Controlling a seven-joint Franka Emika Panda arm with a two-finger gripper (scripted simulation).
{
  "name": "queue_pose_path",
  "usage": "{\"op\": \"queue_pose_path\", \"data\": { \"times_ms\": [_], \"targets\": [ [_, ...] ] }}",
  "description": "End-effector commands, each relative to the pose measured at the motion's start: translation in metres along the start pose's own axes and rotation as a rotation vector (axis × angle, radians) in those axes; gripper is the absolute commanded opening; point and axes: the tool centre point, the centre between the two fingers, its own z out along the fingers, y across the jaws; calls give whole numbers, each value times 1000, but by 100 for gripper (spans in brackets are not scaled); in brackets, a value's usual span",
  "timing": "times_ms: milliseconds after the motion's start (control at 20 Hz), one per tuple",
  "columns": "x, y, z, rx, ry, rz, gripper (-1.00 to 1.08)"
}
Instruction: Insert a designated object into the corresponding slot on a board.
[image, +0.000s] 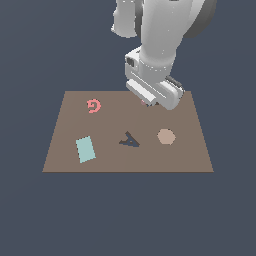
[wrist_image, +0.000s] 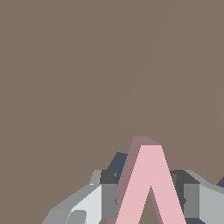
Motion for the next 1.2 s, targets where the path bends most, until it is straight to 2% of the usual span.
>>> {"op": "queue_pose_path", "data": {
  "times_ms": [0, 550, 1150],
  "targets": [
    [-4, -4, 0, 0, 0, 61, -100],
    [-15, -16, -1, 0, 0, 218, -100],
    [-15, -17, -1, 0, 0, 229, -100]
  ]
}}
